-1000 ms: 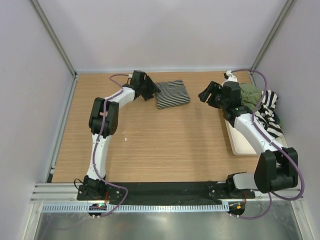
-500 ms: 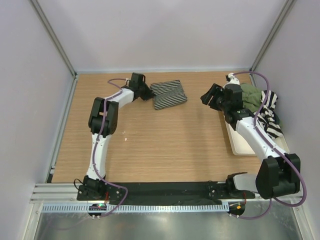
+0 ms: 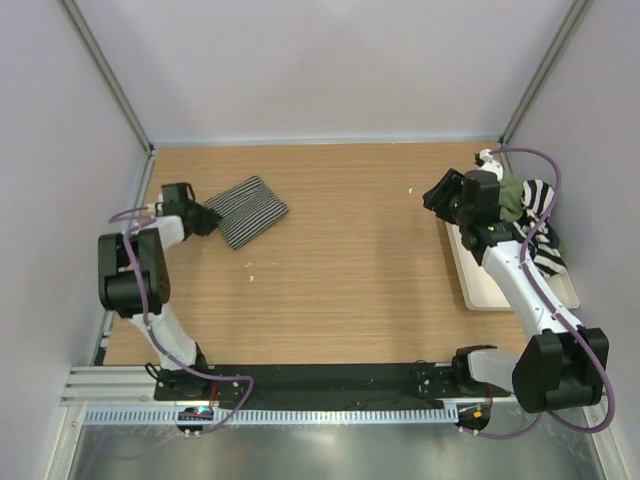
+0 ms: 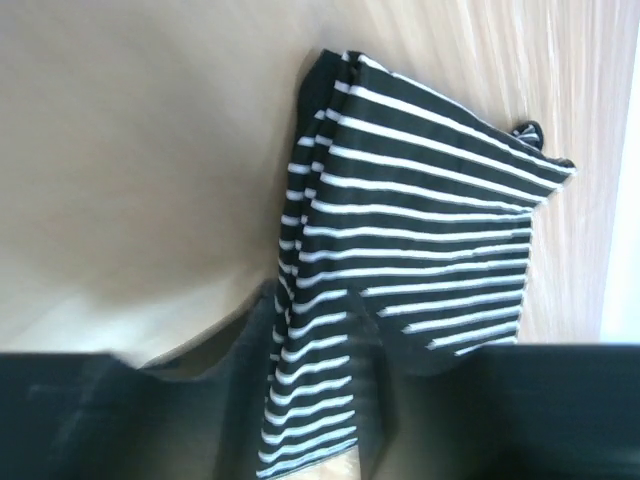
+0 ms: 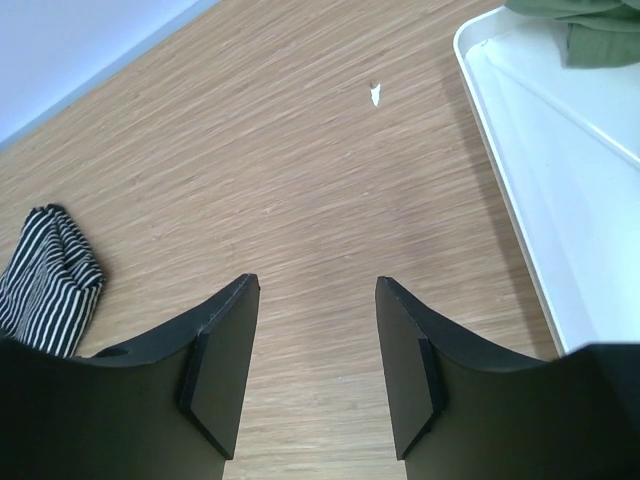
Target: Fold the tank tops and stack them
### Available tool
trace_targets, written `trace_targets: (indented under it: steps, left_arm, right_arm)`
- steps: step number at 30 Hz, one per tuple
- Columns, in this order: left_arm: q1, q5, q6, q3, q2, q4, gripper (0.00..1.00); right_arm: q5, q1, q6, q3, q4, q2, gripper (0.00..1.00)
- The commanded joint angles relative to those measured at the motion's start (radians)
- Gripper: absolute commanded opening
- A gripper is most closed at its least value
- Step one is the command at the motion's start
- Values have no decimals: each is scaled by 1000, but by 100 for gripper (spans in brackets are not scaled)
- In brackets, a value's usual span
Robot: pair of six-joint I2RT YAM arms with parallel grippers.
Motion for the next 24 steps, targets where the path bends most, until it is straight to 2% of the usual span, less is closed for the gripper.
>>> trace_targets:
  steps: [1,3,4,6,10,11,13,15,21,22,24]
  left_arm:
    - [81,-46,25,-140,-137,64,39]
    - [119,-37,12,-207,-240,97,61]
    - [129,-59,17,-243,-274,90,76]
    - [129,-78,55,-247,-372,21,84]
    - [127,-107,103,-241,-542,-105,89]
    - [126,-84,110,-242,-573,-114,90]
    - [107,-38,132,-239,-662,-117,97]
    - [81,14,143,-222,-716,-134,100]
    - [-101,28,127,-224,-785,-149,99]
    - [-186,-3,135,-224,-793,-149,100]
    - [-268,-21,150,-225,-794,-149,100]
  right_arm:
    - [18,-6,18,6,0,-30,56]
    - [25,-8,10,14,-21,-36,56]
    - [42,-11,8,17,-29,-39,56]
    - [58,-15,7,26,-55,-50,56]
    - [106,-38,22,35,-92,-88,58]
    - [142,-44,28,31,-105,-98,60]
    - [163,-60,39,28,-110,-112,70]
    - [160,-89,45,38,-122,-102,71]
    - [125,-241,65,135,-158,58,72]
    - [121,-255,74,147,-150,85,73]
    - [127,-282,99,204,-136,176,82]
